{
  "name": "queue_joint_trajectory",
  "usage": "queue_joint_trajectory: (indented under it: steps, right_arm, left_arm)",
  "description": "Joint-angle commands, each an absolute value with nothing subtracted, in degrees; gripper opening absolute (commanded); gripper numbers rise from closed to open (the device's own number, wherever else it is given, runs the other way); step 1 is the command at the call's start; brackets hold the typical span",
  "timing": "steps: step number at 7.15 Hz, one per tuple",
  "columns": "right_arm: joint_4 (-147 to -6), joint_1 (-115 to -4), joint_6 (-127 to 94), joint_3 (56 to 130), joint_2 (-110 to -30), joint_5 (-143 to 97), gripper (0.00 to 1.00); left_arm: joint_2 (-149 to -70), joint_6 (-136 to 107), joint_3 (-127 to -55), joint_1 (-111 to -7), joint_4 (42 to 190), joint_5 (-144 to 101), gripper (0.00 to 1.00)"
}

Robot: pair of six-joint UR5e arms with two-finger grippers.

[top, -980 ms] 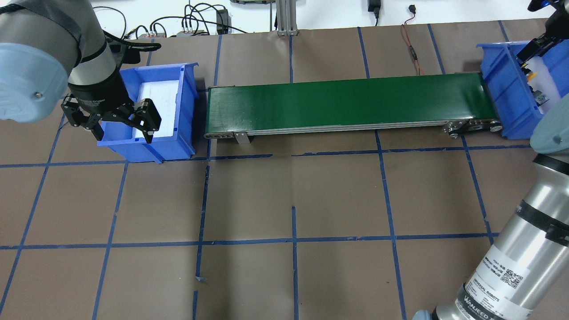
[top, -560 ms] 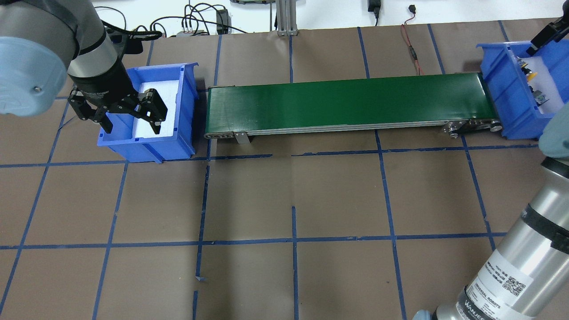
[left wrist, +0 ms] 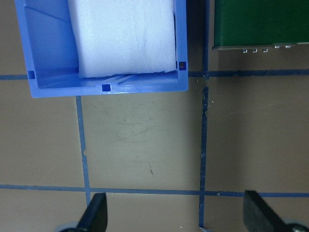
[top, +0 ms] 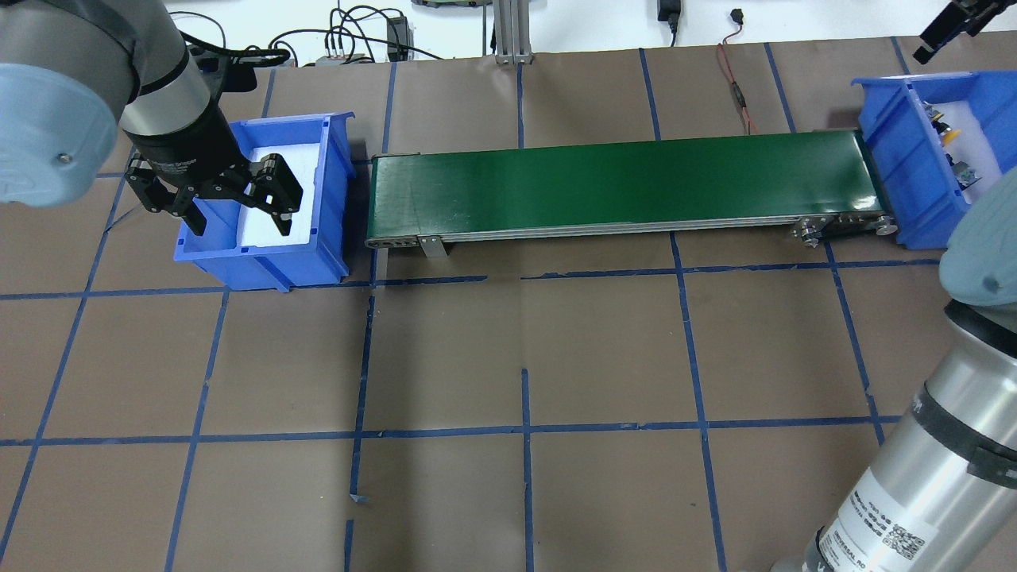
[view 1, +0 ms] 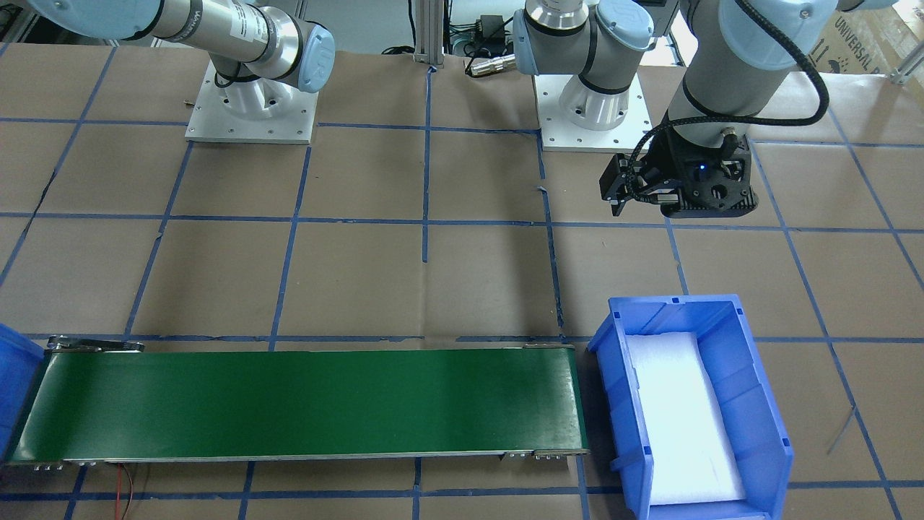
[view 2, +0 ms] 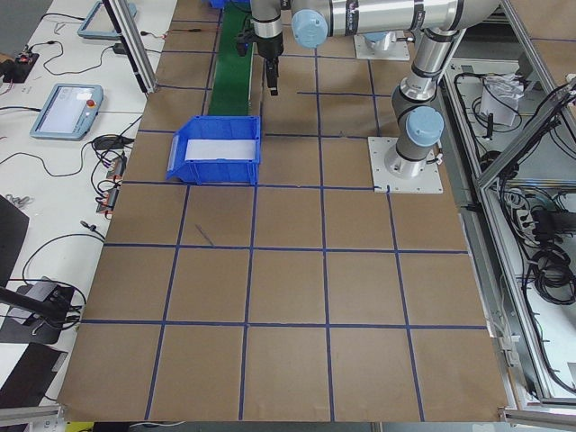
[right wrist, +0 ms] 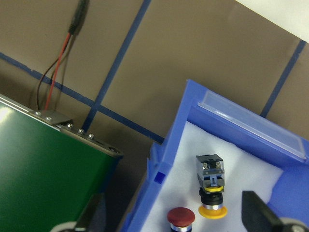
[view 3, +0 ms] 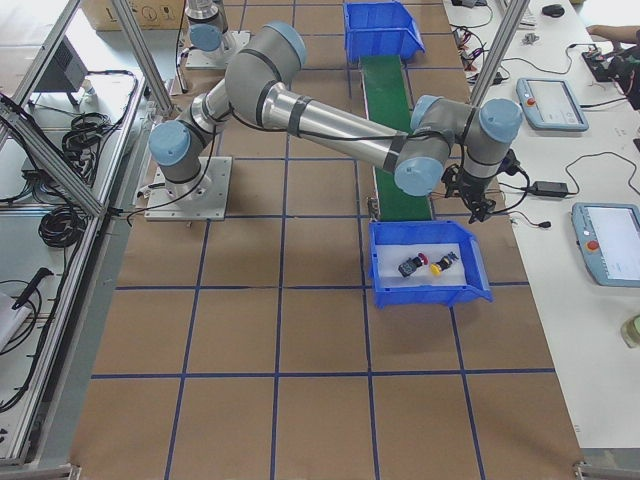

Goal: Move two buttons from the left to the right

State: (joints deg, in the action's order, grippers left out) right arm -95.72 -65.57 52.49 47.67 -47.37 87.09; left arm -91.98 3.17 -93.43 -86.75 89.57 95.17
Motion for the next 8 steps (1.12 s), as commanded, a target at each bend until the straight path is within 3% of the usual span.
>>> queue_joint_trajectory:
  steps: [1,6,8]
  right_arm:
    - [-95.54,-71.61,43.55,47.99,-48.86,87.1,0.99]
    - [-91.94,-88.82,11.77,48.95,-52.2,88.59,1.0]
    - [-91.93,-91.31,7.39,55.07,-57.62,88.07,1.0]
  left_arm:
    - [-91.93,3.16,-93.43,-86.75,89.65,95.19,1.0]
    - [-91.85,3.16,-93.43,-86.75,89.65,95.1,1.0]
    - [-91.93,3.16,-93.51,-86.75,89.65,95.1,1.0]
